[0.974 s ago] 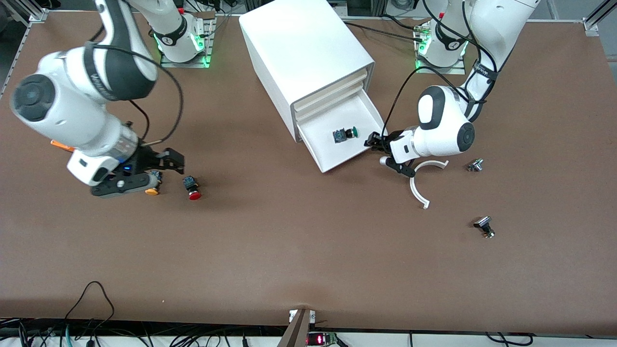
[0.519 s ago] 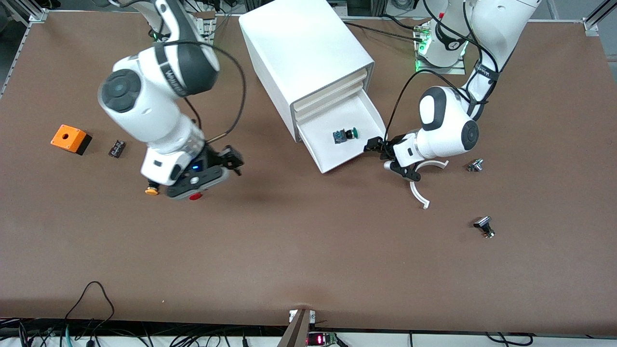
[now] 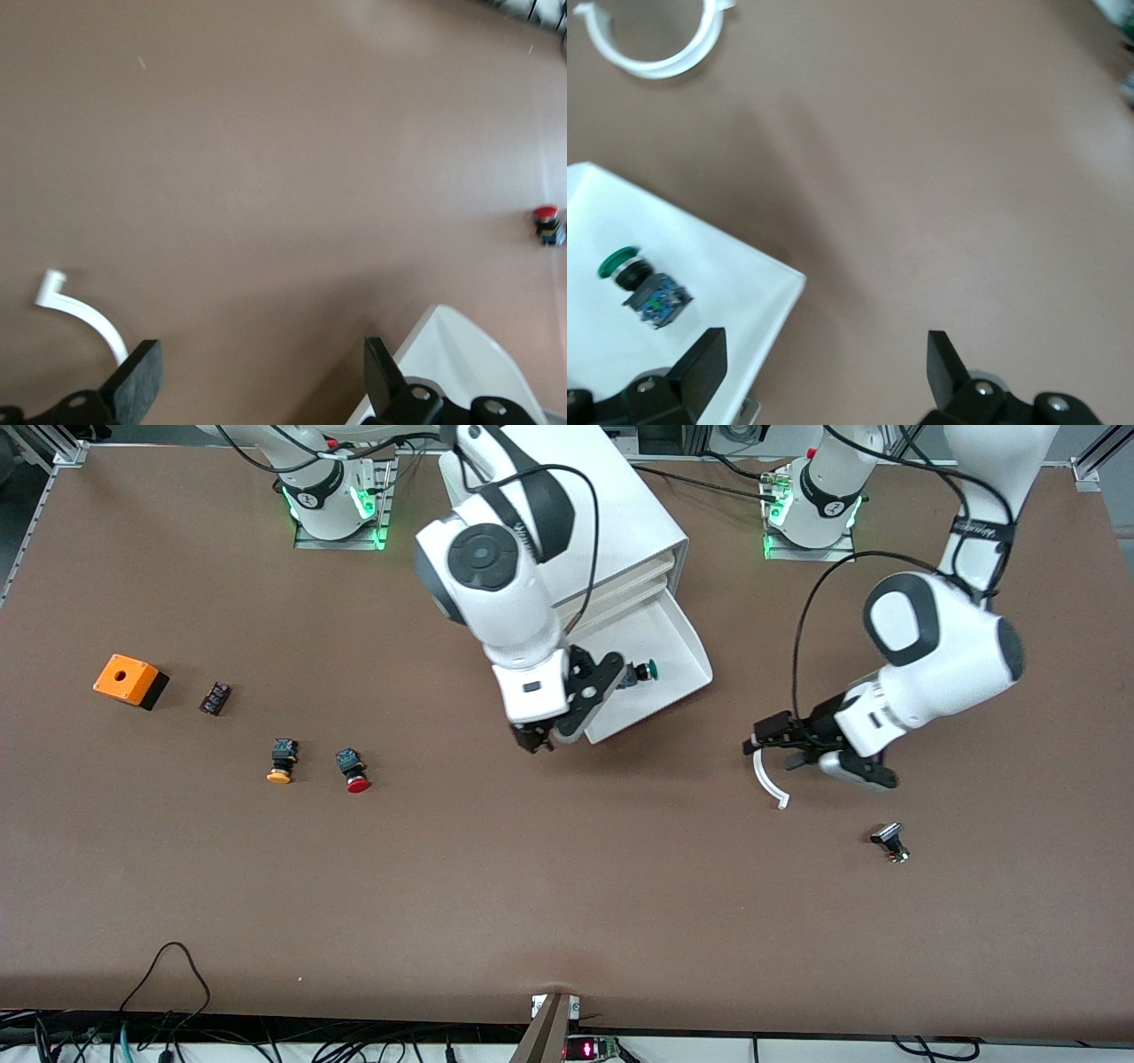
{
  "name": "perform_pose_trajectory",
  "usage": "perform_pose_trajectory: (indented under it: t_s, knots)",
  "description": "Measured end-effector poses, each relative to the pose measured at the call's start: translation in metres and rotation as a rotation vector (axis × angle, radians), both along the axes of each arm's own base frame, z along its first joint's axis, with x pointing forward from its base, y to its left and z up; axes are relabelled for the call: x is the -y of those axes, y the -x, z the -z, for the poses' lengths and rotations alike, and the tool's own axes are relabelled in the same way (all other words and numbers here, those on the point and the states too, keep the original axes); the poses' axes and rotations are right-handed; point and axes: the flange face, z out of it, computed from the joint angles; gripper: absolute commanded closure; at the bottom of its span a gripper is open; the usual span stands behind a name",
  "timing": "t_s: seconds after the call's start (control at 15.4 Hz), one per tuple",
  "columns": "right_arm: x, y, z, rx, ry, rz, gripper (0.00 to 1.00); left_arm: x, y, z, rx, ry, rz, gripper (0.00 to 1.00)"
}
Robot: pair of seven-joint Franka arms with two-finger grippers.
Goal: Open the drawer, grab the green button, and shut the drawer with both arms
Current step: 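Move the right gripper over the drawer while the left gripper withdraws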
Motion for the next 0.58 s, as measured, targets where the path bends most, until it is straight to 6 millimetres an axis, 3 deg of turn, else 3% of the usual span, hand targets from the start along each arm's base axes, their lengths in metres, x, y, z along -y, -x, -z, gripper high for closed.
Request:
perform_pose_trajectory:
  t_s: [0.19, 0.32, 0.45, 0.58]
  knots:
    - [-0.034, 0.032, 0.016, -0.001, 0.038, -0.154, 0.0, -0.05, -0.002, -0.052, -0.003, -0.068, 0.05, 0.0]
    - [-0.047, 0.047, 0.024, 0.001, 0.06, -0.261, 0.0, -0.085, -0.004, -0.099, -0.021, -0.137, 0.11, 0.0]
    - [-0.054, 0.057, 0.034, -0.015, 0.088, -0.34, 0.0, -0.107, -0.004, -0.141, -0.033, -0.233, 0.163, 0.0]
    - [-0.055, 0.06, 0.047, -0.023, 0.118, -0.411, 0.0, -0.121, 0.0, -0.17, -0.055, -0.32, 0.2, 0.0]
